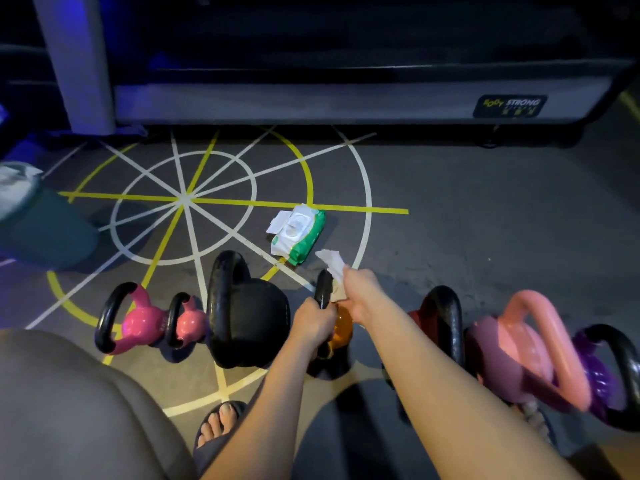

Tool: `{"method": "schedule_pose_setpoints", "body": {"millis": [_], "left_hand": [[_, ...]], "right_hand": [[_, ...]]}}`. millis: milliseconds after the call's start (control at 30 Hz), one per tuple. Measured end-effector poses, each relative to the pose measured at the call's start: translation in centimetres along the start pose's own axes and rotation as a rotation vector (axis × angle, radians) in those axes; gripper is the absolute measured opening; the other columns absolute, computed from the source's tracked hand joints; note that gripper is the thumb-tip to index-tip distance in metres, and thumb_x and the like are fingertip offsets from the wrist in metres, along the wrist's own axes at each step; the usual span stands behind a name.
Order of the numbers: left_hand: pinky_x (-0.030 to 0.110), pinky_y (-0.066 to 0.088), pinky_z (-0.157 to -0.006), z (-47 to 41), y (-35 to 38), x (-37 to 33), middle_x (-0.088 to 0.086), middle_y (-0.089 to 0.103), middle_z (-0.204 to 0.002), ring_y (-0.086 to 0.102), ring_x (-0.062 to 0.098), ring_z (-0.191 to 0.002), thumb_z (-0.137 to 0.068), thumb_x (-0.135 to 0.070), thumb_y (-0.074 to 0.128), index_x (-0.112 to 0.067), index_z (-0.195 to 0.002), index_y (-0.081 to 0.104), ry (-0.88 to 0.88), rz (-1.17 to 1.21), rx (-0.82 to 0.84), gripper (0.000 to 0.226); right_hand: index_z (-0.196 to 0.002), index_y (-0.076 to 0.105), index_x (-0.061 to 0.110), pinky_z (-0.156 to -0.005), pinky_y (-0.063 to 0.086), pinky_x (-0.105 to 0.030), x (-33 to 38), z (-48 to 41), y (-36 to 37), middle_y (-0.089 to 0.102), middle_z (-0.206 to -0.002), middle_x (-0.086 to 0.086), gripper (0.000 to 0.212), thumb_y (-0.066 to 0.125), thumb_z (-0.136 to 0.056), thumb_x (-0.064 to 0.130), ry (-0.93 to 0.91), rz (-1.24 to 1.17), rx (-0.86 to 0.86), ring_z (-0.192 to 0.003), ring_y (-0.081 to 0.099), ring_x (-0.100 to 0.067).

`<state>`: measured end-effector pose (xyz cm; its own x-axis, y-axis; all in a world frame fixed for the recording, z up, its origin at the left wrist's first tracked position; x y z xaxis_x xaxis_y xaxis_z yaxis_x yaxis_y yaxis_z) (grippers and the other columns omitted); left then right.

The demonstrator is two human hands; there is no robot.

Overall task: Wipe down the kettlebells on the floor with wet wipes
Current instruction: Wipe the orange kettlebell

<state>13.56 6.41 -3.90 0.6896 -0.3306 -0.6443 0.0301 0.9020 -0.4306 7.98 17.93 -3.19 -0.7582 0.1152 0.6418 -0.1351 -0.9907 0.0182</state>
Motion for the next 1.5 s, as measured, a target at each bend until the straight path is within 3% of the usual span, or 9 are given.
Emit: {"method": "schedule_pose_setpoints", "body": {"millis": [167,367,600,700,833,1000,1133,1333,1500], "left_hand": [[0.034,0.054,-0.079,0.4,1.9,0.0,0.016,0.073,-0.102,0.070,0.033,-0.095,-0.095,-0.051,0.056,-0.011,-0.107,0.061,0.073,-0.129,0.079,0.042],[0.040,0.058,-0.082,0.9,0.2,-0.5,0.017,0.071,-0.099,0.068,0.026,-0.077,-0.101,-0.045,0.055,-0.009,-0.118,0.042,0.082,-0.092,0.108,0.042],[0.045,0.030,-0.114,6.5,0.8,-5.9,0.021,0.032,-0.152,0.031,0.043,-0.141,-0.099,-0.043,0.056,-0.007,-0.152,0.022,0.254,-0.371,-0.021,0.072],[0.038,0.044,-0.103,10.8,-0.2,-13.7,0.014,0.057,-0.138,0.053,0.032,-0.127,-0.103,-0.049,0.047,-0.011,-0.134,0.055,0.458,-0.206,0.091,0.050],[0.018,0.049,-0.067,17.6,-3.6,-21.9,-0.007,0.067,-0.117,0.064,0.008,-0.089,-0.102,-0.035,0.054,-0.024,-0.123,0.064,0.547,0.084,0.284,0.026],[0.043,0.053,-0.076,21.5,-9.3,-25.8,0.018,0.070,-0.094,0.063,0.025,-0.081,-0.097,-0.027,0.065,0.002,-0.109,0.065,0.573,0.216,0.240,0.031],[0.037,0.057,-0.072,20.7,-11.6,-24.8,0.017,0.074,-0.090,0.067,0.027,-0.076,-0.098,-0.012,0.062,0.000,-0.108,0.067,0.461,0.472,0.188,0.017],[0.040,0.052,-0.081,18.6,-11.7,-26.7,0.023,0.073,-0.110,0.068,0.026,-0.088,-0.093,-0.008,0.067,0.000,-0.116,0.068,0.385,0.532,0.269,0.024],[0.031,0.053,-0.072,16.6,-10.1,-30.1,0.011,0.076,-0.091,0.068,0.015,-0.073,-0.087,-0.006,0.072,-0.005,-0.106,0.072,0.397,0.446,0.385,0.019]], "right_hand": [[-0.092,0.058,0.007,-0.087,0.055,-0.045,2.8,3.2,-2.4,0.064,-0.087,-0.010,0.029,0.049,-0.101,0.034,-0.131,0.235,-0.046,-0.080,0.064,-0.026],[-0.124,0.065,0.020,-0.081,0.055,-0.041,6.8,7.7,-6.5,0.066,-0.104,-0.008,0.042,0.042,-0.102,0.046,-0.301,0.600,-0.076,-0.096,0.065,-0.031],[-0.095,0.073,0.008,-0.069,0.044,-0.030,13.9,15.9,-13.1,0.068,-0.083,-0.006,0.045,0.053,-0.097,0.048,-0.420,0.601,-0.092,-0.071,0.058,-0.020],[-0.103,0.068,0.011,-0.075,0.050,-0.033,13.9,18.1,-13.9,0.068,-0.089,-0.007,0.032,0.053,-0.101,0.039,-0.337,0.414,0.043,-0.073,0.061,-0.018],[-0.116,0.064,0.006,-0.066,0.058,-0.035,16.9,21.6,-11.7,0.072,-0.092,-0.011,0.034,0.045,-0.105,0.033,-0.304,0.104,0.241,-0.070,0.067,-0.022],[-0.103,0.068,0.010,-0.057,0.057,-0.031,20.8,23.9,-10.4,0.063,-0.085,-0.011,0.045,0.043,-0.103,0.048,-0.360,0.000,0.275,-0.064,0.060,-0.021],[-0.098,0.072,0.009,-0.066,0.055,-0.033,22.2,24.3,-8.4,0.065,-0.078,-0.011,0.070,0.056,-0.082,0.075,-0.379,0.115,0.422,-0.068,0.062,-0.022],[-0.102,0.073,0.009,-0.070,0.050,-0.021,24.5,22.8,-8.6,0.069,-0.084,0.000,0.022,0.079,-0.083,0.019,-0.615,0.203,0.350,-0.079,0.061,-0.009],[-0.095,0.070,0.014,-0.081,0.058,-0.035,26.6,19.7,-8.2,0.065,-0.091,-0.012,0.006,0.068,-0.093,0.019,-0.538,-0.024,0.343,-0.084,0.061,-0.023]]}}
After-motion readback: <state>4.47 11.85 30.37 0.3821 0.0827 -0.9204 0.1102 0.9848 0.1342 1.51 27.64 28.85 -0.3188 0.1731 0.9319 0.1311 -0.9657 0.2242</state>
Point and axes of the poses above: each hand's wrist, its own z-axis away from the middle knuckle, its own y-axis out of the palm, x = y × z, the point moved 8 cm from there along -z, towards the middle knuckle
